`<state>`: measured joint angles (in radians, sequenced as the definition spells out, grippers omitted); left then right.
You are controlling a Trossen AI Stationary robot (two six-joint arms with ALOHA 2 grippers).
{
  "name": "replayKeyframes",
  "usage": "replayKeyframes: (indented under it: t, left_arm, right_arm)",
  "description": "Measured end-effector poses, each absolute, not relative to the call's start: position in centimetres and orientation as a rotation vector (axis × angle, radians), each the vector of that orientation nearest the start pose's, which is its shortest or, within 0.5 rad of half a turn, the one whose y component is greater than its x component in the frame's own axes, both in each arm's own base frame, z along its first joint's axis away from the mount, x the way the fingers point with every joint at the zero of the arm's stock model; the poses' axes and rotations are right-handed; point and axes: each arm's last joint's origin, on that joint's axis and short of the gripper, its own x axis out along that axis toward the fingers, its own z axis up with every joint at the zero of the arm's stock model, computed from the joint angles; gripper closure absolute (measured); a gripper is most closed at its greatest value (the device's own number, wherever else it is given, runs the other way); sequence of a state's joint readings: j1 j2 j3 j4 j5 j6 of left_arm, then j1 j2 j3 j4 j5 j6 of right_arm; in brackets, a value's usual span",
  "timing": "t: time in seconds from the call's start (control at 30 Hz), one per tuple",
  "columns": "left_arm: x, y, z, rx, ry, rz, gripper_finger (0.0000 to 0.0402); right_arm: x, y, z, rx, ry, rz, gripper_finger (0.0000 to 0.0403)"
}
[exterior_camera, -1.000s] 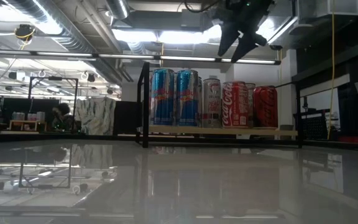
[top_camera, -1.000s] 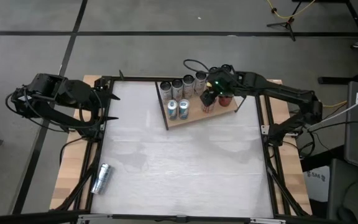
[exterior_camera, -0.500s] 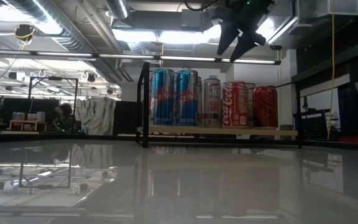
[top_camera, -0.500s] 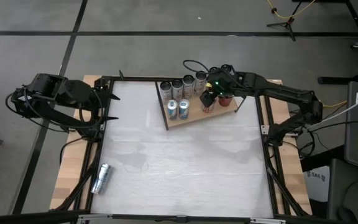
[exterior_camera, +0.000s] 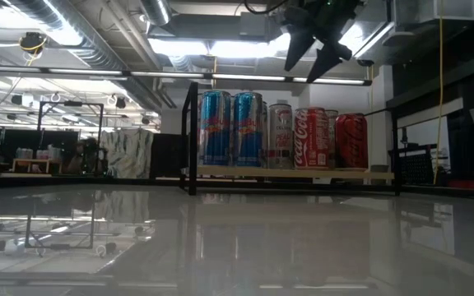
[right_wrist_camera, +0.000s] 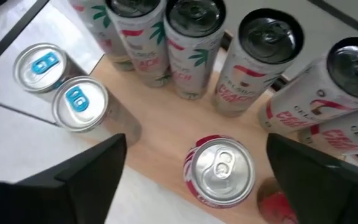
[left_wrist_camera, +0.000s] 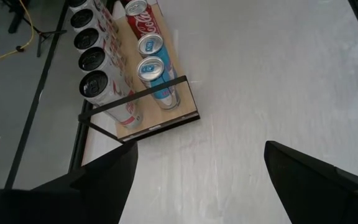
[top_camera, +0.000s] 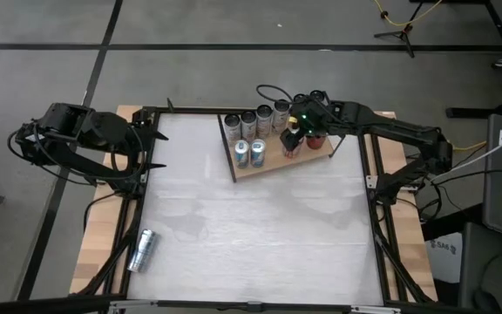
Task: Place canned beverage on shelf
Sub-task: Adjust the red black soda can on the shelf
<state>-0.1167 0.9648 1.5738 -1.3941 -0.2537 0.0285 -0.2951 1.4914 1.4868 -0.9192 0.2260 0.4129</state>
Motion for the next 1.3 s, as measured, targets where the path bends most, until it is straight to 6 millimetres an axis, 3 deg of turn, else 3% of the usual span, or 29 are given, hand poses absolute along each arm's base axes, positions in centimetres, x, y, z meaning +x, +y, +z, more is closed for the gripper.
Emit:
replayKeyframes:
  t: [0.1, 0.3, 0.63, 1.3]
  left_arm:
    - [10.4, -0.5, 44.2, 0.172, 0.775, 0.119, 0.006]
    - [10.4, -0.5, 44.2, 0.172, 0.775, 0.119, 0.006]
    - [10.4, -0.5, 44.2, 0.172, 0.775, 0.118, 0.006]
    - [10.4, -0.5, 44.2, 0.172, 0.775, 0.118, 0.006]
  right_arm:
    - [28.7, -9.4, 34.9, 0.399, 0.817, -0.683, 0.0007]
    - [28.8, -9.3, 34.7, 0.398, 0.838, -0.624, 0.0024]
    - [28.3, -9.4, 31.1, 0.399, 0.938, -0.713, 0.0033]
    - [28.2, -9.4, 27.5, 0.396, 0.954, -0.763, 0.0033]
